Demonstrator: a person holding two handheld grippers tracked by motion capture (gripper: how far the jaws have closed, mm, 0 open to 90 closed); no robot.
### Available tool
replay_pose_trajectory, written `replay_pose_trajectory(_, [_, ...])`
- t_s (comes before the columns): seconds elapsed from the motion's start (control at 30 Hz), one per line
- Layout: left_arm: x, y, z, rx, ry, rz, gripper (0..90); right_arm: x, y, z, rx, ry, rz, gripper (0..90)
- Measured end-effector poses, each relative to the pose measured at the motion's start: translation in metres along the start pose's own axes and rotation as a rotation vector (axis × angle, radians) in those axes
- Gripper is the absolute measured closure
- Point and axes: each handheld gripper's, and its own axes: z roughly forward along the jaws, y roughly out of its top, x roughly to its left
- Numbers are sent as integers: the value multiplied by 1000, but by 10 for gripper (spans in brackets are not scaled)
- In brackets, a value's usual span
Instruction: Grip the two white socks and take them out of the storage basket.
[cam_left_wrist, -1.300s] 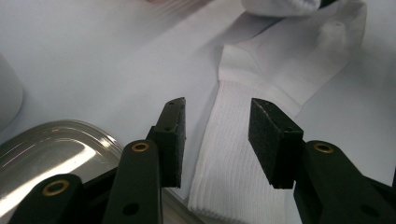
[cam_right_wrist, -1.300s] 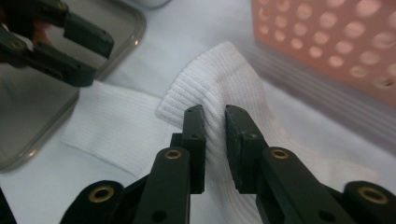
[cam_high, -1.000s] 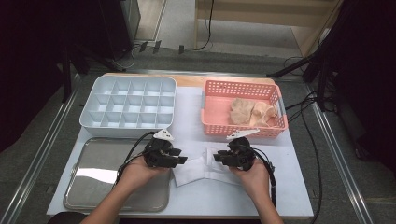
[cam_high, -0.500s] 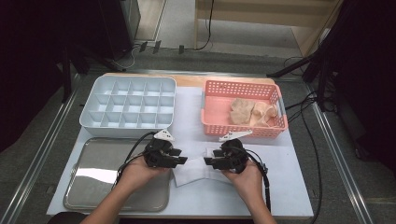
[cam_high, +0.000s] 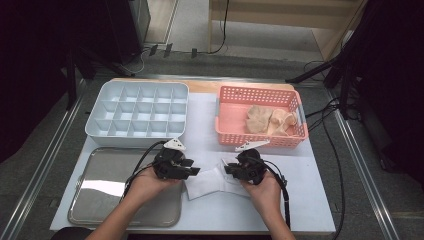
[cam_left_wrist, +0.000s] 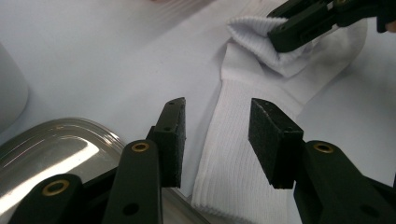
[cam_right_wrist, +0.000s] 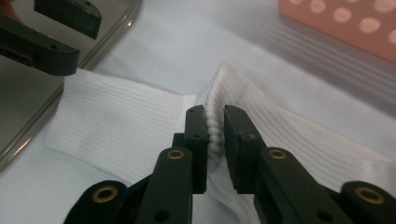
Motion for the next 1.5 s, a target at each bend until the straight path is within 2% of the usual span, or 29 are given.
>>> replay_pose_trajectory(0.27, [0,0,-1,-7,3,-3,577,-5,6,-19,-74,36,38,824])
replay_pose_trajectory(0.4, [0,-1,-4,-11,8,-2,577,0,12,-23,-112,60,24,824])
replay_pose_trajectory(0.53, [1,-3,-10,-26,21,-10,577,13,19,-21,-119,81,-18,823])
replay_pose_trajectory(1.1, [9,-22,-37,-74,98,-69,578,53,42,17,-76,184,-131,814])
replay_pose_trajectory(1.2, [10,-24,-40,-73,105,-72,577,55,43,25,-59,183,-144,792])
replay_pose_trajectory(1.33, [9,-25,-41,-74,119,-69,577,51,43,32,-28,194,-130,682])
replay_pose_trajectory(1.43, [8,-24,-41,-79,116,-62,576,50,44,25,-53,189,-135,664])
replay_pose_trajectory(1.5, [6,-23,-40,-74,113,-52,573,47,44,18,-63,183,-136,695])
